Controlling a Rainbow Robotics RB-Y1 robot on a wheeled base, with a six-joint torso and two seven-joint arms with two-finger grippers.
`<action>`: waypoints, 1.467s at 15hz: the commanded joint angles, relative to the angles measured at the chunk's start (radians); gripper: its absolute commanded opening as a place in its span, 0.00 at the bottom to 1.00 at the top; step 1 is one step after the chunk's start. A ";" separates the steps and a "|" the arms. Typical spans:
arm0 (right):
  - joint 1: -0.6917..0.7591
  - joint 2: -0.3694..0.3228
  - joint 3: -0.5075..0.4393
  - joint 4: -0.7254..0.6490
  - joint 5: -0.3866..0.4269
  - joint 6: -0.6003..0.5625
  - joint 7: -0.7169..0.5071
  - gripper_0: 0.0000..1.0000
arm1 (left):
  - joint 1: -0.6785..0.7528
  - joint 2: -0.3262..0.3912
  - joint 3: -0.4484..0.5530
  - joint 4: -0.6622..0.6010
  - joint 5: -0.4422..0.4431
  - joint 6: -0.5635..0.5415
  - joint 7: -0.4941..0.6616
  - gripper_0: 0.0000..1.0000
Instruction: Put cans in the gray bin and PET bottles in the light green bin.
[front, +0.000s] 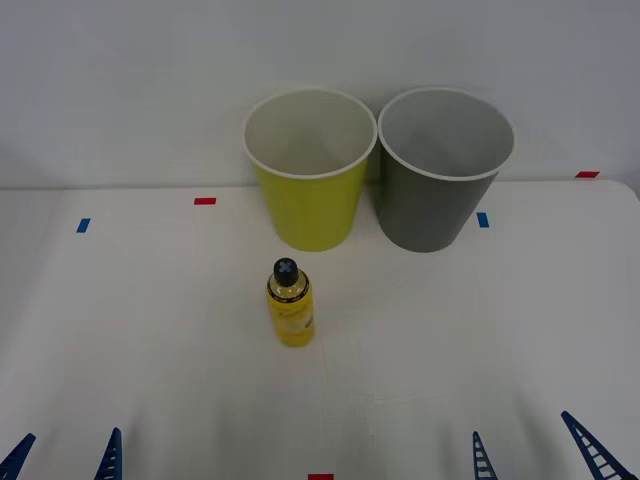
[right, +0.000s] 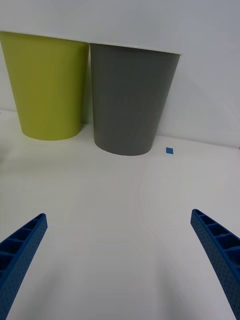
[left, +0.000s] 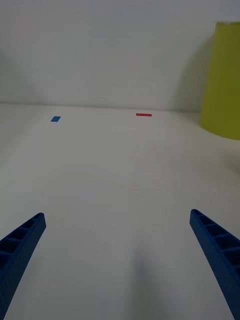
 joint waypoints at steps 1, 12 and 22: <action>0.000 0.000 0.000 0.000 0.000 0.000 0.000 1.00 | 0.000 0.000 0.000 0.000 0.000 0.000 0.000 1.00; 0.000 0.000 0.000 0.000 0.000 0.000 0.000 1.00 | 0.000 0.000 0.000 0.000 0.000 0.000 0.000 1.00; 0.000 0.000 0.000 0.000 0.000 0.000 0.000 1.00 | 0.000 0.000 0.000 0.000 0.000 0.000 0.000 1.00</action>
